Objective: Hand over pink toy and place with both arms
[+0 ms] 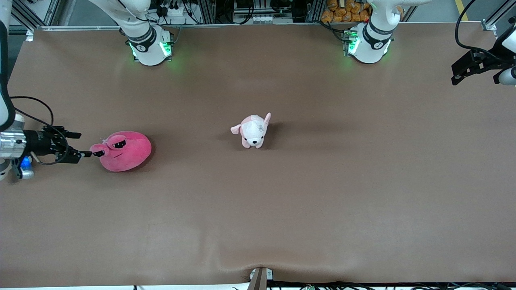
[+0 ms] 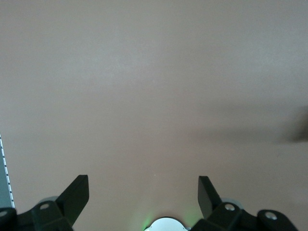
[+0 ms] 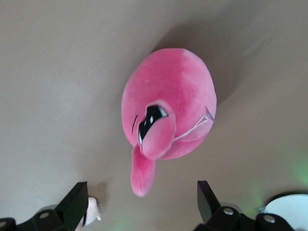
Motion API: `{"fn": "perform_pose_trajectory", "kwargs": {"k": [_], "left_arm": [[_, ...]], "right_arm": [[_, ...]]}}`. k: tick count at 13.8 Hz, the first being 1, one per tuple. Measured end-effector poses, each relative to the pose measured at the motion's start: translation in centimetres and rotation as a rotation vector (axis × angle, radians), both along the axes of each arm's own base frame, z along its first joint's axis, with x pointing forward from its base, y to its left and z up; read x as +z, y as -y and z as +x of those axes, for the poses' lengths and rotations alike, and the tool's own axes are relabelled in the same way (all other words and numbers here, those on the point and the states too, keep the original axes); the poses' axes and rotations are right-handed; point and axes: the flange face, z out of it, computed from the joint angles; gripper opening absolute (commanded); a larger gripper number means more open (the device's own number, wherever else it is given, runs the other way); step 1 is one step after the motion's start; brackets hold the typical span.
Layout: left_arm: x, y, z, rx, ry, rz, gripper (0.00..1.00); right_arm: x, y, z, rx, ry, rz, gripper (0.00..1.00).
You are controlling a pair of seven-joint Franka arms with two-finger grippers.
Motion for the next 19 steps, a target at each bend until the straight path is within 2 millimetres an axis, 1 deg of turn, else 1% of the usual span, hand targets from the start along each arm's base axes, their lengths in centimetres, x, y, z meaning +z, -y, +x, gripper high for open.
{"fn": "perform_pose_trajectory", "kwargs": {"k": [2,4,6,7,8,10,12,14,17,19], "left_arm": [[-0.1,-0.8,-0.1,0.016,-0.009,0.0,1.0],[-0.3,-1.6,-0.3,0.033,-0.034,0.001,1.0],[-0.4,-1.7,-0.3,0.035,-0.039,0.001,1.0],[-0.4,-1.6,-0.3,0.034,-0.039,0.001,1.0],[-0.4,-1.6,-0.3,0.033,-0.038,0.001,1.0],[-0.1,-1.6,-0.3,0.033,-0.028,0.0,1.0],[0.5,-1.5,-0.6,0.032,-0.014,-0.008,1.0],[0.9,-1.3,-0.9,0.03,-0.007,-0.03,1.0],[0.8,-1.1,-0.8,0.026,-0.007,-0.036,1.0],[0.8,-0.9,-0.8,0.023,-0.008,-0.038,1.0]], "right_arm": [[2.4,-1.6,-0.2,0.113,0.061,0.002,1.0],[4.7,-4.1,-0.3,0.247,0.103,-0.061,1.0],[7.1,-7.0,-0.6,0.359,0.142,-0.123,1.0],[8.3,-7.9,-0.8,0.404,0.166,-0.135,1.0],[9.3,-8.2,-1.1,0.449,0.196,-0.134,1.0],[11.5,-7.7,-2.1,0.537,0.253,-0.134,1.0],[13.7,-7.3,-3.8,0.598,0.297,-0.142,1.0],[15.6,-7.7,-5.2,0.629,0.324,-0.163,1.0],[18.0,-9.3,-5.8,0.679,0.375,-0.182,1.0],[19.9,-9.7,-5.8,0.748,0.415,-0.207,1.0]]}}
